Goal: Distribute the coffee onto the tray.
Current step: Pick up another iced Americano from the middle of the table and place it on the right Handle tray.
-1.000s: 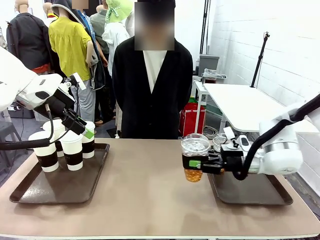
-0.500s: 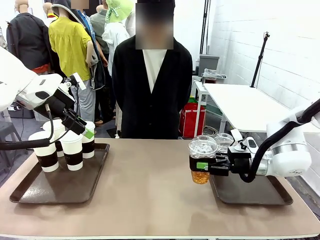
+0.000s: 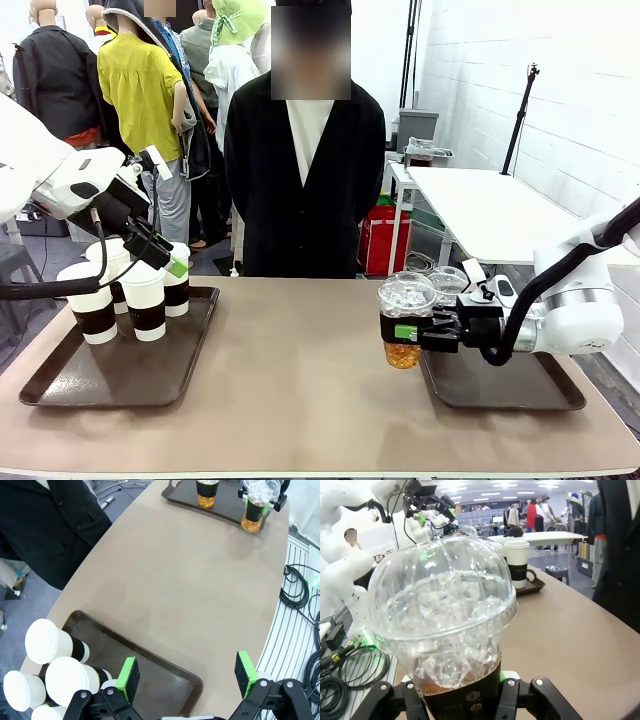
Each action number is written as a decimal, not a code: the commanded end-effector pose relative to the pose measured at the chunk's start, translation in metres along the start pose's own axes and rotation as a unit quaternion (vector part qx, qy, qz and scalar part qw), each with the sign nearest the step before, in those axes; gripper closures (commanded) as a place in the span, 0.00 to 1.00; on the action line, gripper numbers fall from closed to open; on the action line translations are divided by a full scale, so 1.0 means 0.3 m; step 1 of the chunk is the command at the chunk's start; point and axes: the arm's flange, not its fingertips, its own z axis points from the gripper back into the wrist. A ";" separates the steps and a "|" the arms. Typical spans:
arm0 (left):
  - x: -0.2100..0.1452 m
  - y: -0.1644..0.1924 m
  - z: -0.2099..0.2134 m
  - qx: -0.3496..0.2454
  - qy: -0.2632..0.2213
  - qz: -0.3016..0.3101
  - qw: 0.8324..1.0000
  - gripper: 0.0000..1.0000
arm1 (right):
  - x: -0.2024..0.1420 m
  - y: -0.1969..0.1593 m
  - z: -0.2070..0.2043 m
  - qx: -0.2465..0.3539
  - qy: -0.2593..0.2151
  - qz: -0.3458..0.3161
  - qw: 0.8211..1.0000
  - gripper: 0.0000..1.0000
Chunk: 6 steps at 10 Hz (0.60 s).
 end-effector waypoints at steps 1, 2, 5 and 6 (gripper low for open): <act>-0.004 0.007 0.002 -0.005 -0.002 -0.003 1.000 0.00 | -0.006 -0.001 0.091 -0.013 -0.012 0.007 1.000 0.56; -0.004 0.007 0.002 -0.005 -0.002 -0.003 1.000 0.00 | -0.009 0.001 0.142 -0.015 -0.017 0.007 1.000 0.56; -0.004 0.007 0.002 -0.005 -0.002 -0.003 1.000 0.00 | -0.071 -0.038 0.250 -0.029 -0.021 0.016 0.999 0.56; -0.004 0.007 0.002 -0.005 -0.002 -0.003 1.000 0.00 | -0.105 -0.073 0.299 -0.028 -0.021 0.013 0.999 0.56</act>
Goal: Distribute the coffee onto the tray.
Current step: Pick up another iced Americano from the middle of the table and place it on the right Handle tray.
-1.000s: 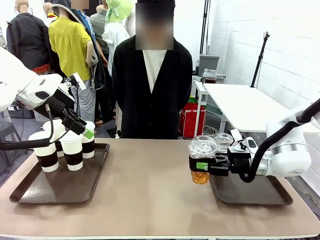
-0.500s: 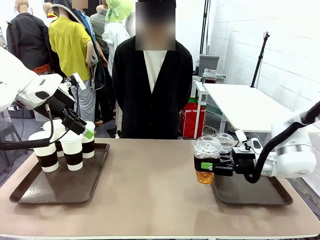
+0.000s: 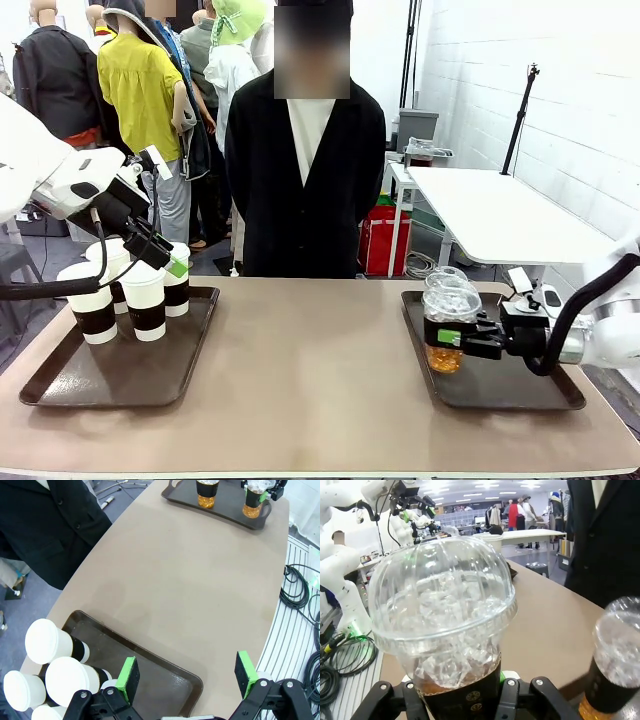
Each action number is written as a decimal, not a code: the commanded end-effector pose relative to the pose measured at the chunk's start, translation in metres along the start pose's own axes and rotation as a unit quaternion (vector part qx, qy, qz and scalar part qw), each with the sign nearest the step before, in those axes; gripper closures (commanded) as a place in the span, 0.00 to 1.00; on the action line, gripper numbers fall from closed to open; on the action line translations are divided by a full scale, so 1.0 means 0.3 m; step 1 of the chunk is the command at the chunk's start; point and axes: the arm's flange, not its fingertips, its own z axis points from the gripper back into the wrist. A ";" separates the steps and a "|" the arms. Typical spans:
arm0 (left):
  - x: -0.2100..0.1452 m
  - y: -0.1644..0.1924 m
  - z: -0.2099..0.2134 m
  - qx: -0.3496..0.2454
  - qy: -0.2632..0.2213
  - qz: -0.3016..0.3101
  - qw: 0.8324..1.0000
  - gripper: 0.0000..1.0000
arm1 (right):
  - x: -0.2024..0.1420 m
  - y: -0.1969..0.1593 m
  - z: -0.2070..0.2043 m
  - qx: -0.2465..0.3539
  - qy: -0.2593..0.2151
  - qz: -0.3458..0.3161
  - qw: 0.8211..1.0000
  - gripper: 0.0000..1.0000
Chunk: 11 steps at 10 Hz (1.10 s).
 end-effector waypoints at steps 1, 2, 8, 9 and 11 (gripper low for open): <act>-0.004 0.007 0.002 -0.005 -0.002 -0.003 1.000 0.00 | -0.049 -0.062 0.054 0.013 -0.016 0.005 1.000 0.56; -0.004 0.007 0.002 -0.005 -0.002 -0.003 1.000 0.00 | -0.074 -0.079 0.066 0.014 -0.018 0.004 1.000 0.56; -0.004 0.007 0.002 -0.005 -0.002 -0.003 1.000 0.00 | -0.151 -0.179 0.096 0.024 -0.017 -0.004 1.000 0.56; -0.004 0.007 0.002 -0.005 -0.002 -0.003 1.000 0.00 | -0.164 -0.179 0.094 0.025 -0.019 -0.008 0.999 0.56; -0.004 0.007 0.002 -0.005 -0.002 -0.003 1.000 0.00 | -0.185 -0.188 0.095 0.024 -0.019 -0.011 0.999 0.56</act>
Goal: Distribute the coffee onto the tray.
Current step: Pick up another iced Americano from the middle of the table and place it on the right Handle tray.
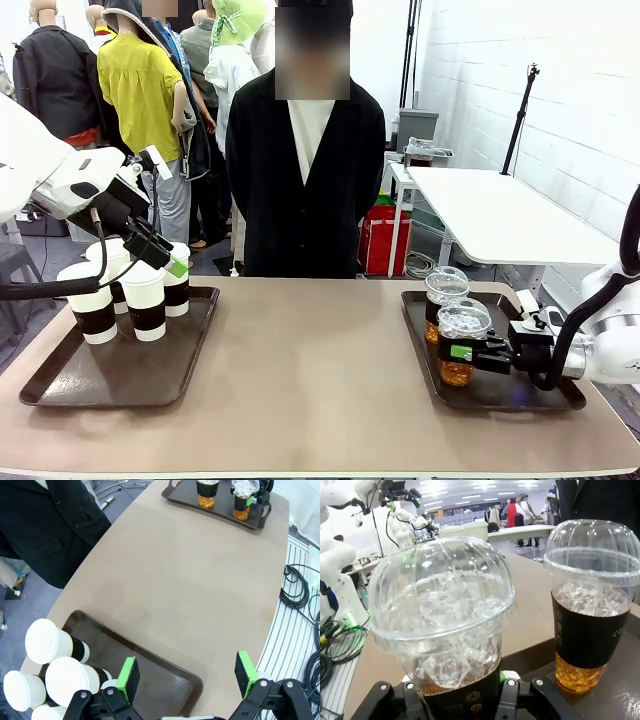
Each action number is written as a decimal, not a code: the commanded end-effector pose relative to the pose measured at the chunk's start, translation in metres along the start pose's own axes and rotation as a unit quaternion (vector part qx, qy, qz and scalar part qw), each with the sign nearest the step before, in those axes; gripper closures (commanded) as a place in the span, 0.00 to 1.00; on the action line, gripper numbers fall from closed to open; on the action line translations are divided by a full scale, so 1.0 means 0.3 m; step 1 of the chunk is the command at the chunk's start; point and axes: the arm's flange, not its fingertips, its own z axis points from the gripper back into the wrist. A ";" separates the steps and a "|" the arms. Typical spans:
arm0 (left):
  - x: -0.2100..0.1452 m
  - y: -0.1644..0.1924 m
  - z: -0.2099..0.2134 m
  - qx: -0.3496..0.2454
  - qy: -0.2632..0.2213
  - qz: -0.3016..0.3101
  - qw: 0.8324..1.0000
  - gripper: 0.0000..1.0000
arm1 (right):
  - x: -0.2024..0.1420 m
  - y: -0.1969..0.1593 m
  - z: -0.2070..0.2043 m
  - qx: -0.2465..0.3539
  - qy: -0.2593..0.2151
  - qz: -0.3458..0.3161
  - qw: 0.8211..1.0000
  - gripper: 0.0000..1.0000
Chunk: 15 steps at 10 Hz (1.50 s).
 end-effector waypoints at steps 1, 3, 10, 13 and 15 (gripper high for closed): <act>-0.004 0.006 0.002 -0.005 -0.002 -0.003 1.000 0.00 | 0.004 -0.008 0.007 0.017 -0.009 0.006 1.000 0.56; -0.004 0.006 0.002 -0.005 -0.002 -0.003 1.000 0.00 | 0.009 -0.012 0.002 0.014 -0.002 -0.009 1.000 0.56; -0.004 0.006 0.002 -0.005 -0.002 -0.003 1.000 0.00 | 0.016 0.041 0.028 0.005 0.021 -0.040 0.999 0.00; -0.004 0.006 0.002 -0.005 -0.002 -0.003 1.000 0.00 | 0.012 0.074 0.080 -0.011 0.025 -0.049 0.998 0.00; -0.004 0.006 0.002 -0.005 -0.002 -0.003 1.000 0.00 | 0.013 0.095 0.126 -0.024 0.030 -0.054 0.998 0.00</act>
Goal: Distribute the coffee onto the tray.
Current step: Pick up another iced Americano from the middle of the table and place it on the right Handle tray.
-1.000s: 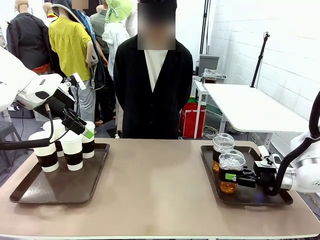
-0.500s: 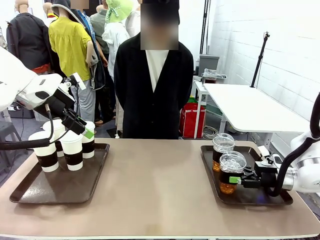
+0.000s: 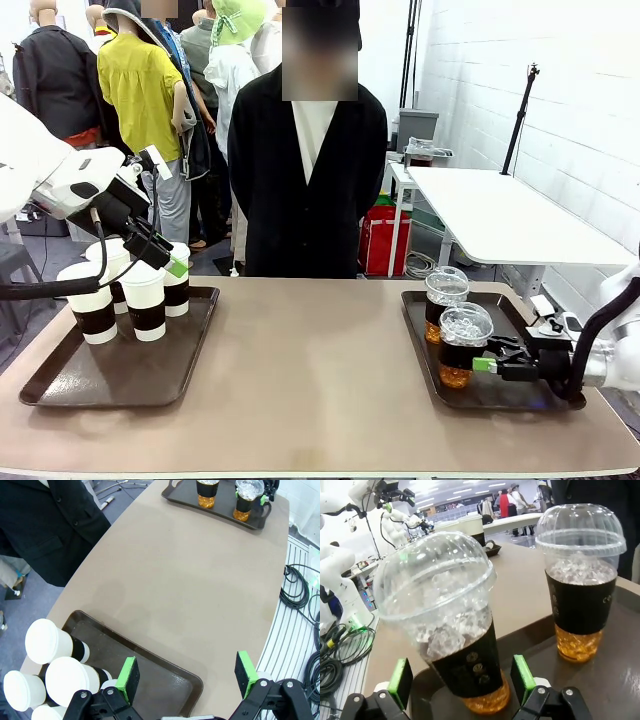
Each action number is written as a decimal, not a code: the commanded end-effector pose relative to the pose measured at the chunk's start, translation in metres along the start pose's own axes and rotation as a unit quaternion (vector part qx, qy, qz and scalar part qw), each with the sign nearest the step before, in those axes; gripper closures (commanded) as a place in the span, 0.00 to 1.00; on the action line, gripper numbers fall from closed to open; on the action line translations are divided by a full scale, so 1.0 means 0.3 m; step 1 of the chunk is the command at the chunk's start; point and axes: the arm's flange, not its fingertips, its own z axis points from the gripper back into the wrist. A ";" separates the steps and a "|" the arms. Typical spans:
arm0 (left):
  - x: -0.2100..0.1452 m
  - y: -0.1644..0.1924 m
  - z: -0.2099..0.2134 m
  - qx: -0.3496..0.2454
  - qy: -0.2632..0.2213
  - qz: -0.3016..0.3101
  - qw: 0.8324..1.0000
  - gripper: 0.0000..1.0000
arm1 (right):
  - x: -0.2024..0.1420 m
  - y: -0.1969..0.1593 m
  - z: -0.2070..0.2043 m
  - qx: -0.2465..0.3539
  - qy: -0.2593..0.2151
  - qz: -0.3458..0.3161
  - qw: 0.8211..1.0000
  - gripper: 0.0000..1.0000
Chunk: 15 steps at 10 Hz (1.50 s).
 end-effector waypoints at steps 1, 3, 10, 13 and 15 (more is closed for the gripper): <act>-0.004 0.006 0.002 -0.005 -0.002 -0.003 1.000 0.00 | 0.015 0.048 0.051 -0.010 0.008 -0.010 1.000 0.00; -0.004 0.006 0.002 -0.005 -0.002 -0.003 1.000 0.00 | 0.011 0.067 0.104 -0.024 0.009 -0.013 1.000 0.00; -0.004 0.006 0.002 -0.005 -0.002 -0.003 1.000 0.00 | 0.001 0.043 0.108 -0.026 0.000 -0.003 1.000 0.00; -0.004 0.006 0.002 -0.005 -0.002 -0.003 1.000 0.00 | 0.001 0.043 0.108 -0.026 0.000 -0.003 1.000 0.00; -0.004 0.006 0.002 -0.005 -0.002 -0.003 1.000 0.00 | 0.001 0.043 0.108 -0.026 0.000 -0.003 1.000 0.00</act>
